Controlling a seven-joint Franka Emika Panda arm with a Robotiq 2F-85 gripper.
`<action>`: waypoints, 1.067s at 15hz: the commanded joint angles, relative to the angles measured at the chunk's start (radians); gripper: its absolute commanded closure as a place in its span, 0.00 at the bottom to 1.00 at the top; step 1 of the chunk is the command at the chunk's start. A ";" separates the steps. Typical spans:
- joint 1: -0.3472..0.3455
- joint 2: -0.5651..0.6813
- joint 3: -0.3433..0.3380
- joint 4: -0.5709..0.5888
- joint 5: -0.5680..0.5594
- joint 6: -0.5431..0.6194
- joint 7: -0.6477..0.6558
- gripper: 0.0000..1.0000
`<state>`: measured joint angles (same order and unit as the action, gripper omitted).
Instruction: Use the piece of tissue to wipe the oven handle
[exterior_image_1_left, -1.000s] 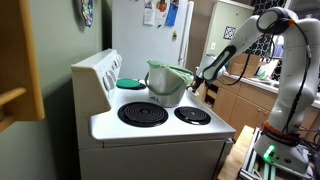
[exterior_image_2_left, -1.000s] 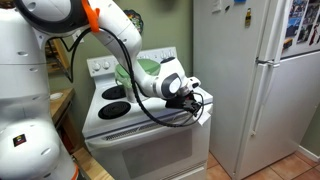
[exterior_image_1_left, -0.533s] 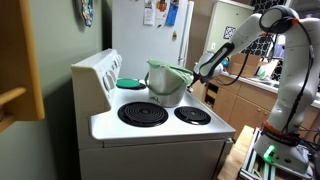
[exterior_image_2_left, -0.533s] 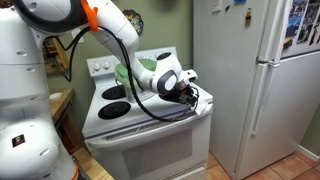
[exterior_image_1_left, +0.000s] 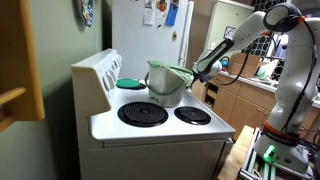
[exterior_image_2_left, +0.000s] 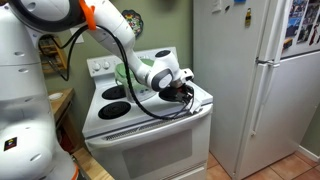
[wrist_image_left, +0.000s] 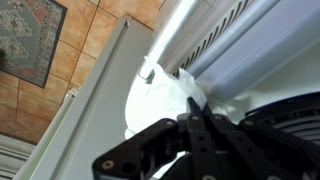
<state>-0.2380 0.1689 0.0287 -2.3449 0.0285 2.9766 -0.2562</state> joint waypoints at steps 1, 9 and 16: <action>-0.038 -0.109 0.007 -0.071 0.015 -0.132 -0.098 0.97; 0.062 -0.260 -0.061 -0.133 0.253 -0.412 -0.488 0.97; 0.171 -0.359 -0.098 -0.188 0.269 -0.656 -0.569 0.98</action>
<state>-0.1217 -0.1285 -0.0418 -2.4849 0.2630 2.3910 -0.7630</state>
